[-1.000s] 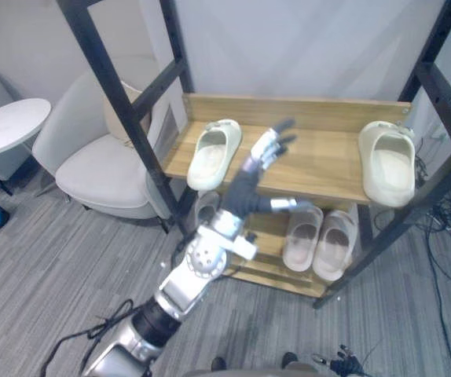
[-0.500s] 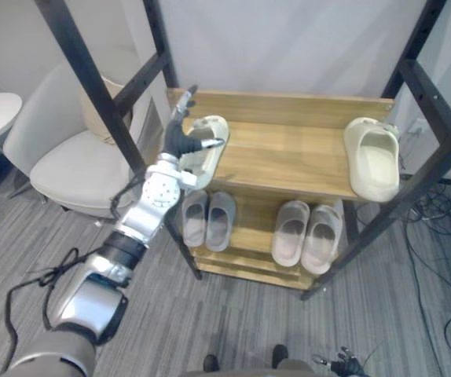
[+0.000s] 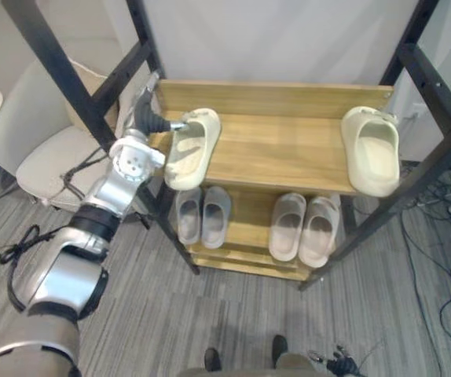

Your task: Organize the slippers on the shoe rack

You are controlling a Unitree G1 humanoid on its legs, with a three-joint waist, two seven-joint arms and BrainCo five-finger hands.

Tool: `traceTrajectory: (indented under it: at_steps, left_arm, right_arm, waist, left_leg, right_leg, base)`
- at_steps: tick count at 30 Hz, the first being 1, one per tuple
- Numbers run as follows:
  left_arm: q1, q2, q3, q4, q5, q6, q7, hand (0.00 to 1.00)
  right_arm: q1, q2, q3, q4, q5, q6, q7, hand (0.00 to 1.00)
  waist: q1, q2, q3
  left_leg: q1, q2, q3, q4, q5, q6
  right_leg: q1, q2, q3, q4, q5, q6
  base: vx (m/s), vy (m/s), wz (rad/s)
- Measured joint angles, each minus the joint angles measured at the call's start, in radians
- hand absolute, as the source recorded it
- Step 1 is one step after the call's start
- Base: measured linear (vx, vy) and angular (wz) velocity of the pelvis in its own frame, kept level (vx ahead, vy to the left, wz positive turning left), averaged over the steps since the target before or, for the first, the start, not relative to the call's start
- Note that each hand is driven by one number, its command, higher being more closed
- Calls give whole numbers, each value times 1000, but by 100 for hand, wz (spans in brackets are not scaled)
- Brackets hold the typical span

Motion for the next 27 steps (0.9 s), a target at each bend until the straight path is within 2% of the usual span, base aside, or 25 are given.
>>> traceTrajectory:
  at_steps: [10, 11, 22, 27]
  left_arm:
    - [-39, 4, -33, 125, 122, 26, -40, 0]
    - [-40, 4, -33, 134, 138, 27, -40, 100]
    - [-81, 33, -30, 202, 178, 32, -57, 100]
    - [-89, 32, -29, 198, 176, 32, -53, 100]
  right_arm:
    - [1, 0, -8, -4, 4, -6, 4, 0]
    - [1, 0, -9, -4, 5, -6, 5, 0]
    - [3, 1, -34, -3, 7, -7, 8, 0]
    - [3, 1, -35, -4, 7, -7, 9, 0]
  waist:
    - [-23, 13, 7]
    - [-25, 14, 8]
    - [-35, 31, 19]
    - [-47, 45, 26]
  left_leg:
    - [-14, 3, 25, -1, -2, -3]
    - [-15, 3, 27, -1, -2, -3]
    - [-15, 15, 111, -1, -14, -14]
    - [-15, 21, 112, -1, -14, -14]
  right_leg:
    - [-36, 8, 26, 15, -1, -2]
    - [-40, 9, 34, 15, -1, -2]
    - [-75, 34, 120, -10, 37, -6]
    - [-67, 42, 121, -31, 51, -11]
  base:
    - [24, -2, -9]
    - [5, 6, -13]
    - [-16, 2, -24]
    - [0, -11, -4]
